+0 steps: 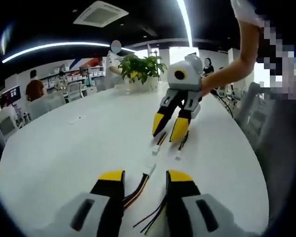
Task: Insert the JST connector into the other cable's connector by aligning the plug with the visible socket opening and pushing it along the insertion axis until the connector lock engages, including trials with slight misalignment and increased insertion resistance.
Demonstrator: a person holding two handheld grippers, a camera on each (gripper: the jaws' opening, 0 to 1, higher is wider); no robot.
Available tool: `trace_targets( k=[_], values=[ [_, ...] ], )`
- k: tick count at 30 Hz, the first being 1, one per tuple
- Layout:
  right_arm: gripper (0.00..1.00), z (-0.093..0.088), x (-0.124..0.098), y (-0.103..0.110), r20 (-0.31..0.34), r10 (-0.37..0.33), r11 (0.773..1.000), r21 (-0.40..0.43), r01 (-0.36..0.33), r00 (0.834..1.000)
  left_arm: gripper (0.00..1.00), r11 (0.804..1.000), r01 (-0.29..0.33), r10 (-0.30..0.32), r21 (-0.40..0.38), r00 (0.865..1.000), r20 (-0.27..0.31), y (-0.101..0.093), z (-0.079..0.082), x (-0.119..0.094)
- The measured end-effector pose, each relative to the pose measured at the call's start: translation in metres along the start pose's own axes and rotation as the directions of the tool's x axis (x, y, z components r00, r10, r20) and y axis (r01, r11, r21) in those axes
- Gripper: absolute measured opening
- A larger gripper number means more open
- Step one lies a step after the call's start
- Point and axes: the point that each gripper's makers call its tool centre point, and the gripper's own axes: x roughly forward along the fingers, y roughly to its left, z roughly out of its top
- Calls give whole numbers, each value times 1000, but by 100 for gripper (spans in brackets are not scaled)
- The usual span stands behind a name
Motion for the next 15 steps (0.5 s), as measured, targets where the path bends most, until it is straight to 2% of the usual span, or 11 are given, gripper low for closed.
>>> trace_targets(
  k=[9,15],
  values=[
    [14,-13,7,-2,-31,34,999,-35,-35,999,24,999,37,-37,11,999,-9,0,-4,6],
    [14,-12,9,-3,-24,45,998,-31,-46,999,22,998,60,-60,3,998,-5,-1,-6,8]
  ],
)
